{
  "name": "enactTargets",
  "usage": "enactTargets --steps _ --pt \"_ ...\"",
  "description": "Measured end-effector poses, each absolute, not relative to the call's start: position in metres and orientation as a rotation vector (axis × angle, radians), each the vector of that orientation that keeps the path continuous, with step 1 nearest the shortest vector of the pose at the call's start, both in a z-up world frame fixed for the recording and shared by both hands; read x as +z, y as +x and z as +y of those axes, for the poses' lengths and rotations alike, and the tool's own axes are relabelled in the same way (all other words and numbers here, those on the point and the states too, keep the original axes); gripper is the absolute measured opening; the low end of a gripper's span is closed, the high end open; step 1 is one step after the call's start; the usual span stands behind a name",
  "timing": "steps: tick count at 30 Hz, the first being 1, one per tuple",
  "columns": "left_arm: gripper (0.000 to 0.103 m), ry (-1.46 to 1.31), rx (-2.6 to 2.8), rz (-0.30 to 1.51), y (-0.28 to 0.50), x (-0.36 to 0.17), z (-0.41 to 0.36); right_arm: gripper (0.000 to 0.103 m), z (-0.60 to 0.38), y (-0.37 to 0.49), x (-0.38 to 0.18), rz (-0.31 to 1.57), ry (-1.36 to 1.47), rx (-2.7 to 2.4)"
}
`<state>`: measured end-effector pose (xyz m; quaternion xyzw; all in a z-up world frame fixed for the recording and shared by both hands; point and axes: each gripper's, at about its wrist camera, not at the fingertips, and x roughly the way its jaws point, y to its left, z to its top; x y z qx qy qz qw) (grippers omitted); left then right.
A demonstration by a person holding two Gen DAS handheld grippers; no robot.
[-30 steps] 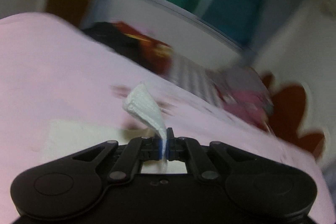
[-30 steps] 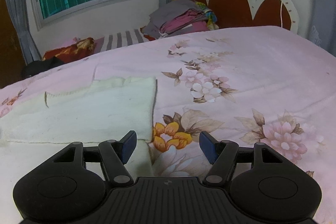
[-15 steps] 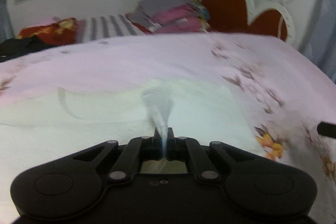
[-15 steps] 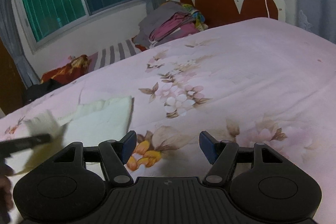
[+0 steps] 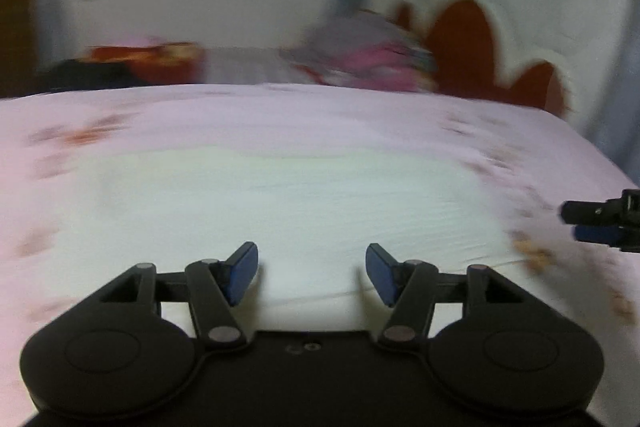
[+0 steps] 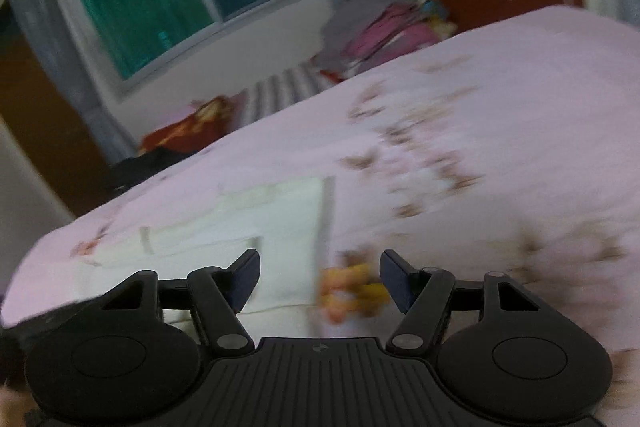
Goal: Fold small clothes
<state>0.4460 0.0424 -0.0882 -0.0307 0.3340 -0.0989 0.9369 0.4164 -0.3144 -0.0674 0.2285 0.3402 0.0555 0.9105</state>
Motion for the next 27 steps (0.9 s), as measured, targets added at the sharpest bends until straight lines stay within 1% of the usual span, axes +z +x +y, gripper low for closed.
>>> enactTargets --steps 2,5,10,11,12,13,15,18,19,20,23,25,27 --pt "0.058 -0.050 -0.113 0.648 0.426 -0.087 0.085 0.066 -0.297 0.430 -0.075 0.725 0.493 0.155" --pt "0.058 -0.052 -0.020 0.696 0.419 -0.095 0.132 0.066 -0.272 0.449 -0.089 0.767 0.484 0.177" --pt "0.056 -0.113 -0.022 0.761 0.434 -0.115 0.151 0.066 -0.253 0.471 -0.108 0.819 0.488 0.164" --pt "0.056 -0.127 -0.028 0.764 0.437 -0.118 0.152 0.062 -0.252 0.475 -0.110 0.823 0.483 0.165" --pt "0.056 -0.129 -0.025 0.760 0.440 -0.119 0.152 0.045 -0.249 0.477 -0.111 0.829 0.472 0.167" --pt "0.056 -0.127 -0.017 0.757 0.443 -0.120 0.154 0.033 -0.246 0.480 -0.112 0.842 0.465 0.170" --pt "0.056 -0.150 -0.012 0.760 0.451 -0.123 0.156 0.032 -0.242 0.485 -0.112 0.850 0.448 0.178" --pt "0.057 -0.113 -0.010 0.764 0.456 -0.128 0.153 0.032 -0.232 0.492 -0.114 0.864 0.411 0.193" --pt "0.057 -0.112 -0.008 0.762 0.456 -0.128 0.152 0.020 -0.228 0.492 -0.114 0.858 0.393 0.198" --pt "0.057 -0.116 -0.008 0.760 0.455 -0.129 0.152 0.005 -0.223 0.493 -0.114 0.855 0.371 0.210" --pt "0.054 -0.134 -0.011 0.762 0.455 -0.129 0.155 0.005 -0.217 0.487 -0.105 0.823 0.311 0.212" --pt "0.054 -0.140 -0.015 0.764 0.457 -0.129 0.157 0.005 -0.234 0.474 -0.089 0.734 0.349 0.149" --pt "0.054 -0.126 -0.016 0.766 0.457 -0.129 0.155 0.005 -0.251 0.464 -0.083 0.692 0.342 0.068"
